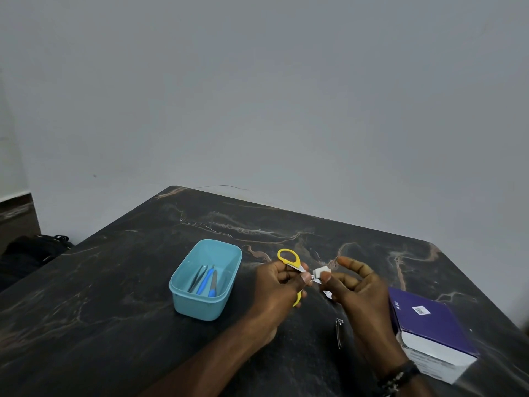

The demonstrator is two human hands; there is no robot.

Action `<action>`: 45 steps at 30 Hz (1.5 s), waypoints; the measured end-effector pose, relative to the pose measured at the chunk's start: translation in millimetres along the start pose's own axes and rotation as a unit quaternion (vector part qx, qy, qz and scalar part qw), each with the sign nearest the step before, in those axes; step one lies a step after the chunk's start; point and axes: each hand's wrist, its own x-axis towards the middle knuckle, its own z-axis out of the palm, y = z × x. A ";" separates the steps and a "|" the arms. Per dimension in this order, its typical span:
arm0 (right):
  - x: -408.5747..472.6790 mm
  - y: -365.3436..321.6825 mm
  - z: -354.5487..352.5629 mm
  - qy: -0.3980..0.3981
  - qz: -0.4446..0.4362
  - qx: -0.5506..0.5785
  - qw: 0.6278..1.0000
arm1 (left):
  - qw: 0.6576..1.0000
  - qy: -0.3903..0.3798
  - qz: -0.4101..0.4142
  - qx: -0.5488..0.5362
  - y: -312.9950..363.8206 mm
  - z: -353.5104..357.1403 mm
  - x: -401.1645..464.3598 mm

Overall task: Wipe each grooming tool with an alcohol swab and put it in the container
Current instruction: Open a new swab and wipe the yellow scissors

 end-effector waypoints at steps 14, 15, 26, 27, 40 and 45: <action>-0.9 -1.3 1.3 -0.044 0.025 0.027 0.998 | 0.999 0.004 0.019 0.043 -6.6 -2.4 4.7; -0.4 -0.6 1.7 -0.043 0.022 0.028 0.998 | 0.999 0.003 0.021 0.043 -6.9 -2.5 4.7; 0.9 0.9 -0.3 -0.060 0.023 0.010 0.998 | 0.999 -0.009 0.005 0.040 -7.0 -4.2 6.6; 1.1 1.4 0.1 -0.056 0.020 0.012 0.998 | 0.999 -0.010 0.003 0.033 -6.6 -3.7 6.6; 3.0 7.6 4.4 0.009 0.116 0.222 0.968 | 0.984 -0.121 -0.066 -0.109 -10.8 4.6 -4.0; -1.8 8.0 11.0 0.001 0.113 0.204 0.972 | 0.995 -0.021 -0.029 -0.094 -12.1 6.7 -1.6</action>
